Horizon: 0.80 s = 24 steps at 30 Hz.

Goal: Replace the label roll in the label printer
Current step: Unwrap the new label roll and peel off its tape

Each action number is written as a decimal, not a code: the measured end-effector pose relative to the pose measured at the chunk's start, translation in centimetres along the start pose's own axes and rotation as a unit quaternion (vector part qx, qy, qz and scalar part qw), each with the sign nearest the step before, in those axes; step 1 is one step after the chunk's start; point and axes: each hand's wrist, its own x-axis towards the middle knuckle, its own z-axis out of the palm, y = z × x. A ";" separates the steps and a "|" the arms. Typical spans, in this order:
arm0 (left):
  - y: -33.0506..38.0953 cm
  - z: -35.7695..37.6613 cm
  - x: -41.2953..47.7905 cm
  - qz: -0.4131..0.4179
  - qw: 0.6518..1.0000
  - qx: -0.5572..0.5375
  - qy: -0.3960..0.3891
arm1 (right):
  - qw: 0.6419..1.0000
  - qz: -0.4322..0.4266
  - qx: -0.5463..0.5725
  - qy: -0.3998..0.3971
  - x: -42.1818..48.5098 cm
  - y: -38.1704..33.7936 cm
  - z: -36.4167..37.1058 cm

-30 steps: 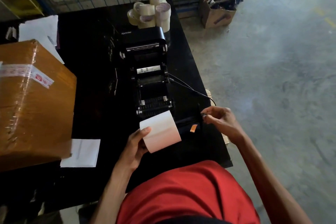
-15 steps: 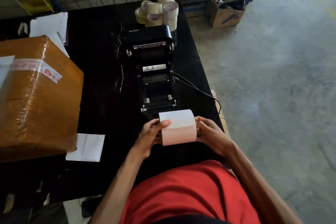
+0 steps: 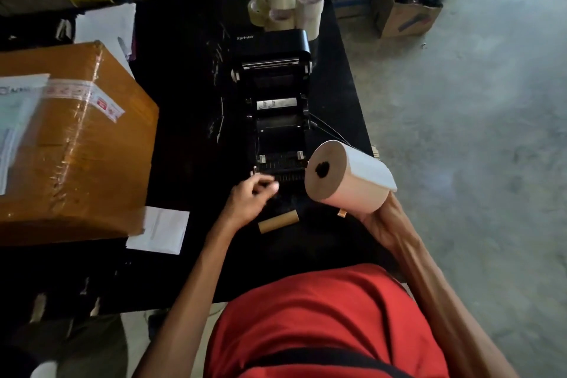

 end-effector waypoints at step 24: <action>-6.0 1.8 -3.1 -0.010 0.966 0.034 0.258 | 0.994 0.050 -0.096 -0.013 -0.4 0.7 -2.7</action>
